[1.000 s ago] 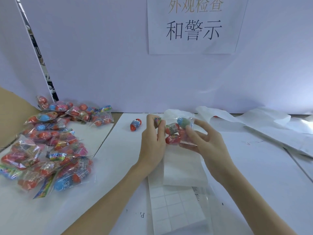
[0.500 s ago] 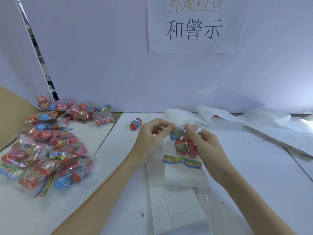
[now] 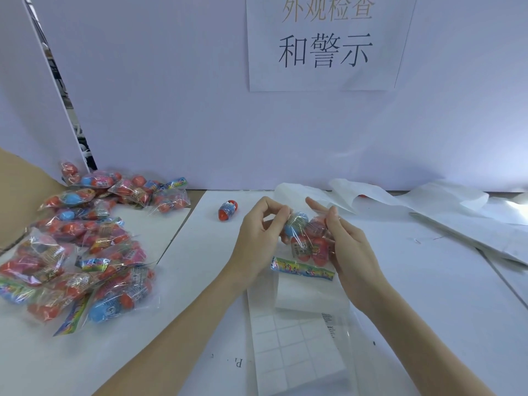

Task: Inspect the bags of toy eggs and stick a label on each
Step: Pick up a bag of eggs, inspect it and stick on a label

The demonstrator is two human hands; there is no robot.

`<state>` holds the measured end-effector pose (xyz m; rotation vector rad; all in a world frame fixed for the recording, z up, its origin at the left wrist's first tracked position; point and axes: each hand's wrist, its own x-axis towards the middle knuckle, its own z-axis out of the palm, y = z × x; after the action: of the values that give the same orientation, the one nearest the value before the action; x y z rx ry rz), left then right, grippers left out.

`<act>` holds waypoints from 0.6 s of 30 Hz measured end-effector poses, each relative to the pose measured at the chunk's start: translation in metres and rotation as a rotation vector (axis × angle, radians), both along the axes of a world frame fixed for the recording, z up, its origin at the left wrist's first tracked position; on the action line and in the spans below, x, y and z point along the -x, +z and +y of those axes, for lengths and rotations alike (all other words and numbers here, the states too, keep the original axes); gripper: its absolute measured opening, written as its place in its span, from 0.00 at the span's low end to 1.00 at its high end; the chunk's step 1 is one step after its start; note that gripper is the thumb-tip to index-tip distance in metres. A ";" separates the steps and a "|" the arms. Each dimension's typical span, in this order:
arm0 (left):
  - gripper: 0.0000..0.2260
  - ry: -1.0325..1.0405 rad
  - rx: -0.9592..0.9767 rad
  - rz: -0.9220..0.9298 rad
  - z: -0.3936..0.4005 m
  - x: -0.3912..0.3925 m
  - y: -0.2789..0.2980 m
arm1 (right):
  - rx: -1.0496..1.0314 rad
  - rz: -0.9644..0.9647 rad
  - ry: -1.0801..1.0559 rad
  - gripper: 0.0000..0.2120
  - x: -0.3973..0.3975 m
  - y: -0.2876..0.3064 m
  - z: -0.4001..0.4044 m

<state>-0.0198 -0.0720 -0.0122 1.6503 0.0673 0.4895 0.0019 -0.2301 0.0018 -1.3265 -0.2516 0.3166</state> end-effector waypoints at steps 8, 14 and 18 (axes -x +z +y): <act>0.05 0.085 -0.106 -0.107 -0.015 0.005 0.000 | 0.031 -0.049 -0.034 0.18 -0.003 -0.001 -0.002; 0.04 0.153 0.331 -0.019 -0.002 -0.003 0.001 | 0.072 -0.089 -0.060 0.11 -0.006 0.002 -0.009; 0.11 0.064 0.406 0.038 0.006 -0.009 0.002 | 0.085 -0.055 -0.003 0.10 -0.009 0.005 -0.015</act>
<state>-0.0111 -0.0657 -0.0098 1.2623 0.2338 0.4585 0.0110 -0.2450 0.0070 -1.4202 -0.2851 0.2916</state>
